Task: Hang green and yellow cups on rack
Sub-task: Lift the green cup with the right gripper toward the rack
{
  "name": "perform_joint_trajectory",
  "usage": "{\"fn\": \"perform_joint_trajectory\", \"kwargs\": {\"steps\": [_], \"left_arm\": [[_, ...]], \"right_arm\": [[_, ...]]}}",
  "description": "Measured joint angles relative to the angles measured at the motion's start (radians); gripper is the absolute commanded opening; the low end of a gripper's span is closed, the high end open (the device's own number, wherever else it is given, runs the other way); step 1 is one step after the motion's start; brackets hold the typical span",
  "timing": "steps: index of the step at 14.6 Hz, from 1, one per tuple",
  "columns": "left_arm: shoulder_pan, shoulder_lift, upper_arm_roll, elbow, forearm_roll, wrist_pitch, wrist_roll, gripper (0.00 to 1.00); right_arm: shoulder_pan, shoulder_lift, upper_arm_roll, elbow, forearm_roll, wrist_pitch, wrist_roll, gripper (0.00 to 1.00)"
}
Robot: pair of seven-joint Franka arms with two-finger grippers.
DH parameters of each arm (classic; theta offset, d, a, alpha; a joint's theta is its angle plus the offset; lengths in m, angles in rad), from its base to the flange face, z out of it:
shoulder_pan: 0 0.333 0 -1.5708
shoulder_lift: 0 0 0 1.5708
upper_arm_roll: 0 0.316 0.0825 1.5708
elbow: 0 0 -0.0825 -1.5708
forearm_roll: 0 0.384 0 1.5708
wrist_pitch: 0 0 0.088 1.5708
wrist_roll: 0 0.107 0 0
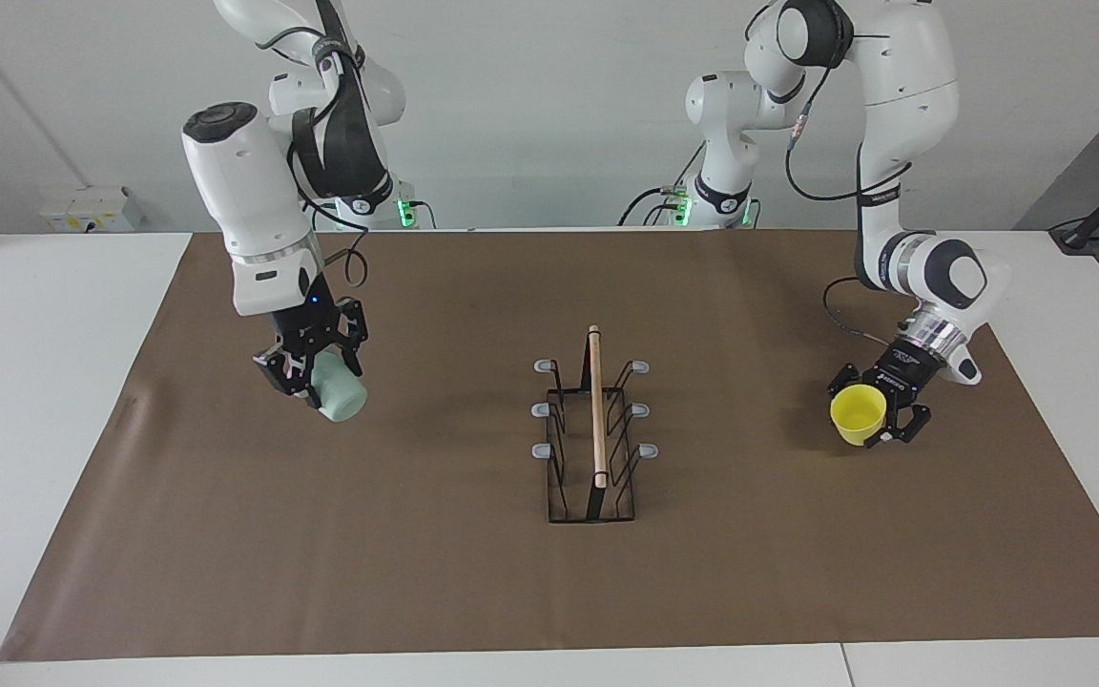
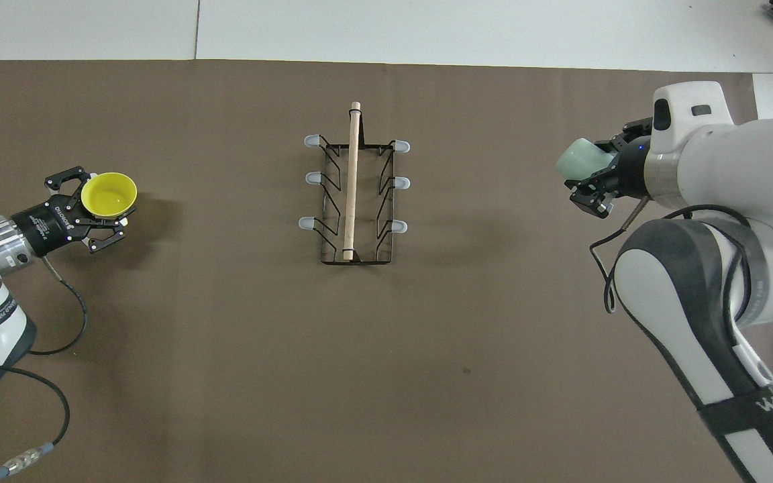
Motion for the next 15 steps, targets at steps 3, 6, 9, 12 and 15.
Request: {"fn": "perform_joint_trajectory", "kwargs": {"steps": [3, 6, 9, 12, 15], "left_arm": [[0.001, -0.018, 0.012, 0.077, 0.192, 0.006, 0.042, 0.0], [-0.003, -0.046, 0.018, 0.144, 0.385, 0.031, 0.049, 0.0], [-0.038, -0.09, 0.016, 0.179, 0.579, 0.113, 0.048, 0.0], [-0.085, -0.122, 0.016, 0.181, 0.747, 0.194, 0.048, 0.0], [-0.097, -0.147, 0.016, 0.188, 0.919, 0.214, 0.042, 0.0]], "right_arm": [[0.001, -0.013, 0.002, 0.003, 0.155, 0.016, 0.0, 0.0], [0.019, -0.012, 0.012, -0.005, 0.266, 0.096, -0.028, 0.0], [0.073, -0.012, 0.016, -0.024, 0.573, 0.202, -0.15, 0.0], [0.134, -0.012, 0.017, -0.045, 0.824, 0.318, -0.239, 0.0], [0.22, -0.013, 0.018, -0.062, 1.072, 0.479, -0.287, 0.0]]}}
